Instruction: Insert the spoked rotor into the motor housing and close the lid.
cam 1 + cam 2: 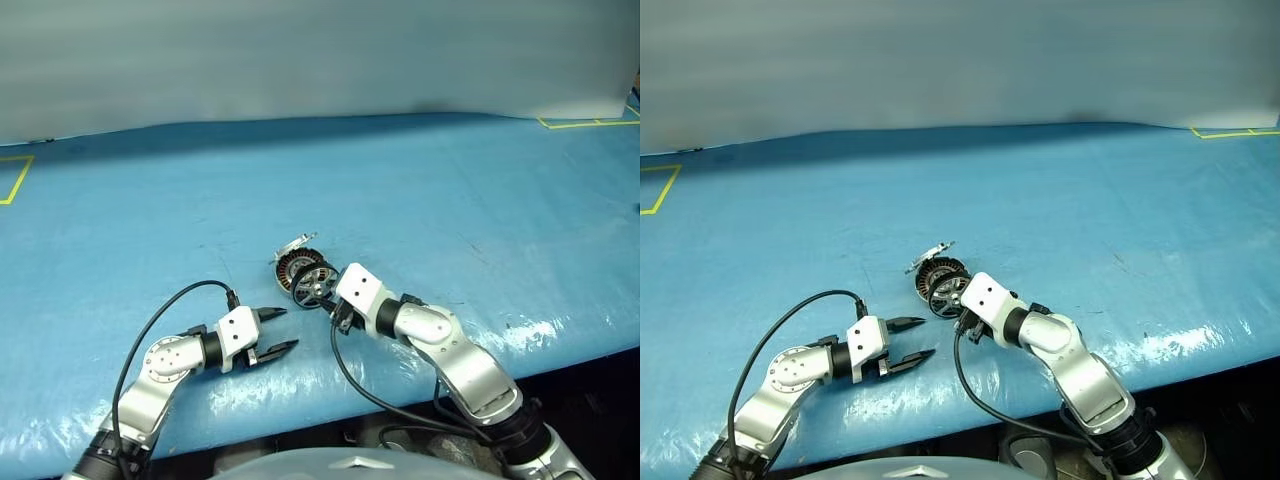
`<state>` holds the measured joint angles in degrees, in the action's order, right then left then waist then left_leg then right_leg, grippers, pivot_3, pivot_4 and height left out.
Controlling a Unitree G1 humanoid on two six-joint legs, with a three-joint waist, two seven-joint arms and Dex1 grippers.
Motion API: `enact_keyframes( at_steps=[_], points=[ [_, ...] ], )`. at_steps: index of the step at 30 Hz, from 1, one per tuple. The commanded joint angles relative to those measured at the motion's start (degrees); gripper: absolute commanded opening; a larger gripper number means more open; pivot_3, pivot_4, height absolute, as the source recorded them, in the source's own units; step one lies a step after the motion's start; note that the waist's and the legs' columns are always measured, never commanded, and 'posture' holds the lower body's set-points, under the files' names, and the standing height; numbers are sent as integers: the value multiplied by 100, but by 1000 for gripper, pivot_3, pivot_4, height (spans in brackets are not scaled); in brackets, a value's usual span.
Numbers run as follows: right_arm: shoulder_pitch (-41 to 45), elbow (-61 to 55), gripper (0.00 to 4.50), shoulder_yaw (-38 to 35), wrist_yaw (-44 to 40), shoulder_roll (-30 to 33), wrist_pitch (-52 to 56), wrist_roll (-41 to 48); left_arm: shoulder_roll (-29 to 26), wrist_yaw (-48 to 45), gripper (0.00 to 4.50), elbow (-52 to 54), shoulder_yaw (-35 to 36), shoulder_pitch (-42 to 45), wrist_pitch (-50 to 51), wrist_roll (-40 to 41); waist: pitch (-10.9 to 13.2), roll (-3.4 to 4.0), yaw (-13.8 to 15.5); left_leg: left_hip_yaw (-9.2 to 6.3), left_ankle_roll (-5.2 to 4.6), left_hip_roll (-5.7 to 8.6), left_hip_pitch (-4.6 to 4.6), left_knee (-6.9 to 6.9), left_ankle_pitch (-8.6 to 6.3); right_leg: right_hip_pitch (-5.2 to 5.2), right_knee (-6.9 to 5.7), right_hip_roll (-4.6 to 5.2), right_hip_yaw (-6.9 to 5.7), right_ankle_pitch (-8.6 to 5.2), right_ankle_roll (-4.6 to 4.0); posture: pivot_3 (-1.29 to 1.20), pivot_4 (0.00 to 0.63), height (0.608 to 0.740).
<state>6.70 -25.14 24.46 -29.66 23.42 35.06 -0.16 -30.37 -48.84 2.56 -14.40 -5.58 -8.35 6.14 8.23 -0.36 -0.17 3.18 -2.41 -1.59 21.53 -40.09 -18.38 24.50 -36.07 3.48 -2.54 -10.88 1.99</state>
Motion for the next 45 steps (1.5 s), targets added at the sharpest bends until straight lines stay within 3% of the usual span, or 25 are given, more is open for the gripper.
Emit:
enact_keyframes(
  at_steps=[1, 5, 8, 15, 25, 29, 35, 45],
  points=[
    [18, 38, 1585, -89, 117, -72, -31, -68, 25, -3, 2916, -63, 5, 32, -50, -35, 0, 0, 0, 0, 0, 0, 0, 0, 0, 0, 0, 0, 0, 1, -1, 0, 150, 740],
    [6, 30, 1585, -120, 64, -34, -116, -50, 13, 3, 2916, -65, 9, 44, -42, -54, 0, 0, -1, 0, 0, 0, 0, 0, 0, 0, 0, 0, 0, 1, -1, 0, 150, 740],
    [14, -2, 913, -131, 36, 4, -153, -48, 11, 8, 2916, -61, 12, 54, -47, -63, 0, 0, -1, 0, 0, -1, 0, 0, 0, 0, 0, 0, 0, 1, -1, 0, 150, 740],
    [-40, -55, 914, -182, 64, 31, -230, -62, 43, 24, 2916, -68, 0, 82, -79, -92, 0, 0, 5, -1, -1, 0, 1, 0, 0, 1, 0, 1, 0, 1, -1, 0, 150, 740],
    [-394, -1126, 914, -1246, -820, 188, 321, 1686, 33, -71, 2916, 648, 281, 76, 618, 547, 1, 1, 5, -5, -4, -10, 6, 1, -2, 3, 1, 2, -1, 3, 2, 0, 150, 740],
    [-340, -1222, 914, -1641, -788, 40, 472, 2278, -17, -16, 2916, 879, 440, 13, 842, 655, 1, 1, -1, -5, -5, -12, 5, 1, -3, 2, 2, 2, 0, 2, 0, 0, 150, 740],
    [140, -313, 914, -1304, -542, -374, 252, 2063, 49, 145, 2916, 1116, 645, 2, 1136, 847, 1, 1, -35, -3, -3, -5, 4, 0, -1, 2, 1, -1, 1, 2, 0, 0, 150, 740],
    [412, 422, 914, -891, -814, -209, 10, 1819, -25, 346, 2916, 1383, 648, -128, 1247, 733, 2, 2, -34, 1, -5, 0, 7, 1, -3, 2, 6, 1, 2, 3, 2, 0, 150, 740]
  ],
)
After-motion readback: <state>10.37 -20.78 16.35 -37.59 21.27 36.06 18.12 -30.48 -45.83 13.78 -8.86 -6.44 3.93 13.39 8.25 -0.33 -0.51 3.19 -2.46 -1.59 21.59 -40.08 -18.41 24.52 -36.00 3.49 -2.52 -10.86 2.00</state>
